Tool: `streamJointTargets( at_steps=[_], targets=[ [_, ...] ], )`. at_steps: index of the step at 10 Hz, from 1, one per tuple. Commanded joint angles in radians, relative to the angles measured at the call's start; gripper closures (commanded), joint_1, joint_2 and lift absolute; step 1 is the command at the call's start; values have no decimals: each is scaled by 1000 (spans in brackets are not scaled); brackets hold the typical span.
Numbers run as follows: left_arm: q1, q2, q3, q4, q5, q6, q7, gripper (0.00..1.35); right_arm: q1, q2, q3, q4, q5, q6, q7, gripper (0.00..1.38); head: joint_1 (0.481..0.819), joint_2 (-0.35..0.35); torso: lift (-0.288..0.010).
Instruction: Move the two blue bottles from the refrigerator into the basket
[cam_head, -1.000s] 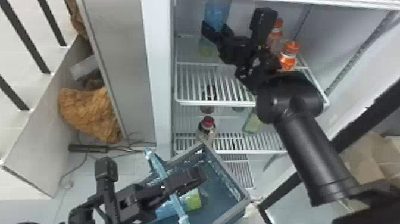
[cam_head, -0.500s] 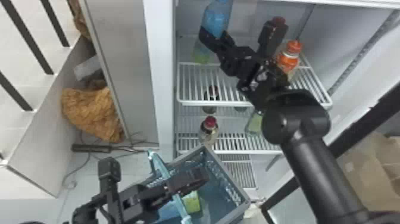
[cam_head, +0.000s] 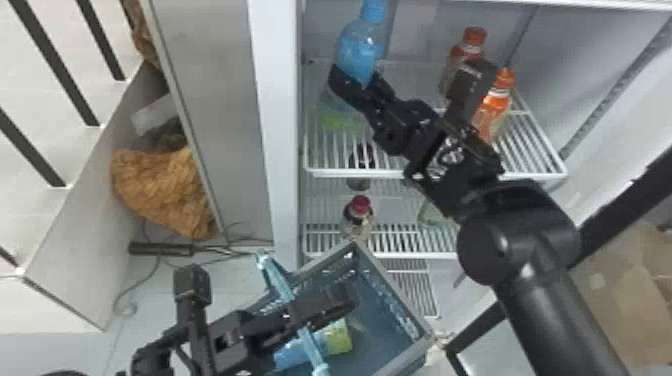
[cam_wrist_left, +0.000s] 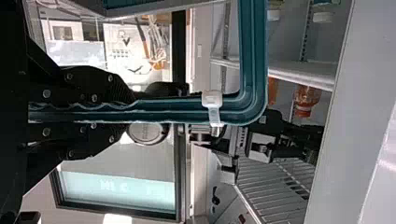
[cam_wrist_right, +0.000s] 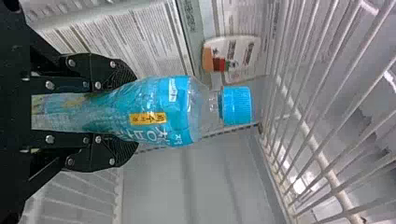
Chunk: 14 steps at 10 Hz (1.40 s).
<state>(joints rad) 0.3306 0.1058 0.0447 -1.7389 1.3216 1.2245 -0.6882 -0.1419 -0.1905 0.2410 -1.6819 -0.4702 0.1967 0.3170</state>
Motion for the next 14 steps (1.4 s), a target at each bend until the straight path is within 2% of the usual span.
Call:
streamJointTargets(
  at_steps=[1,6,8,14],
  targets=[
    [1,0,-1,0,0,-2,-1,1202,56,-9,-10,-69,-6,19,5,1276,695,-82,-10],
    [8,-2,-3,0,2,-10,-1,1202,267,-52,-87,-359,-30,100,31,1276,695,-104,-10],
    [6,-5,-3,0,2,-10,1,1202,373,-61,-135,-479,-42,159,51,1276,695,-110,-10],
    [10,-5,5,0,4,-19,1,1202,652,-66,-273,-707,-42,328,99,1277,695,-160,-10]
  ],
)
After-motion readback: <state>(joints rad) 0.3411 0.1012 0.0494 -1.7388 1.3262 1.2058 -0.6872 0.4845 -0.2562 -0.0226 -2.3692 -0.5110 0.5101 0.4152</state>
